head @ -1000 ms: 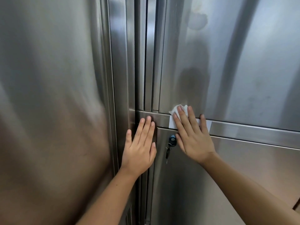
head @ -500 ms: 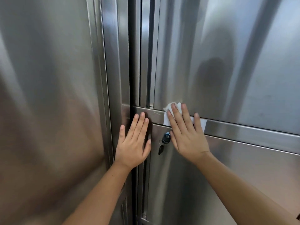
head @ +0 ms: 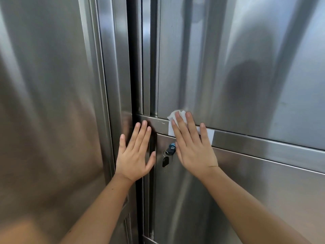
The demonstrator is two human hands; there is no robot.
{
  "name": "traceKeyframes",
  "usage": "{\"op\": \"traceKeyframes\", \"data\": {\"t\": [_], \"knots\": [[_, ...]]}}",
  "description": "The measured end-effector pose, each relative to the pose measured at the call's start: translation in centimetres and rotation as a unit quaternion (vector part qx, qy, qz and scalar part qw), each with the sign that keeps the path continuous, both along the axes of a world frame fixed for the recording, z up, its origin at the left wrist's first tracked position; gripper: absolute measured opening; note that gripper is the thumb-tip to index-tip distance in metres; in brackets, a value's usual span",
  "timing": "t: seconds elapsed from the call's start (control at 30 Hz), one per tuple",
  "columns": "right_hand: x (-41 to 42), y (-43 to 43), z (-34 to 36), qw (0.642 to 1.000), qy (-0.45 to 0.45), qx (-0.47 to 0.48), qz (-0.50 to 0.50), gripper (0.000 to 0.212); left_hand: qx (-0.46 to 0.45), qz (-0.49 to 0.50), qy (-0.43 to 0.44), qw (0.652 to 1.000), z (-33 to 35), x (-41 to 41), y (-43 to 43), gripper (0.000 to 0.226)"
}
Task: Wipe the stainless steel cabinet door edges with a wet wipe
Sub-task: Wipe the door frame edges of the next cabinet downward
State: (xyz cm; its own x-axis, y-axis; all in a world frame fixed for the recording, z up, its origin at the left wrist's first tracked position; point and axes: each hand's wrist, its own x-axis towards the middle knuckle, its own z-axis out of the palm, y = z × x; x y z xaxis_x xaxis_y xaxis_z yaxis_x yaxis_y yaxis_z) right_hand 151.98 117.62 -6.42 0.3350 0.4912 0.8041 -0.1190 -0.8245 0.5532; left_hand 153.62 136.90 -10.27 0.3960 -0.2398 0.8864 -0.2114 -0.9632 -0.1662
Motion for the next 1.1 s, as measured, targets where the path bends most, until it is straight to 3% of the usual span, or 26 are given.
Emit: {"op": "traceKeyframes", "data": {"t": [0.37,0.7,1.1], "knots": [[-0.1,0.2,-0.2,1.0,-0.024,0.016,-0.001,0.063,-0.066,0.003,-0.036,0.997,-2.5,0.2,-1.4,0.063],[0.6,0.7,-0.8,0.993,-0.054,0.07,0.078,0.059,-0.13,-0.099,-0.069,0.984,-7.0,1.1,-3.3,0.061],[1.3,1.4,-8.9,0.979,-0.103,0.136,0.11,0.058,-0.178,-0.18,-0.141,0.957,-14.3,3.8,-6.0,0.057]]}}
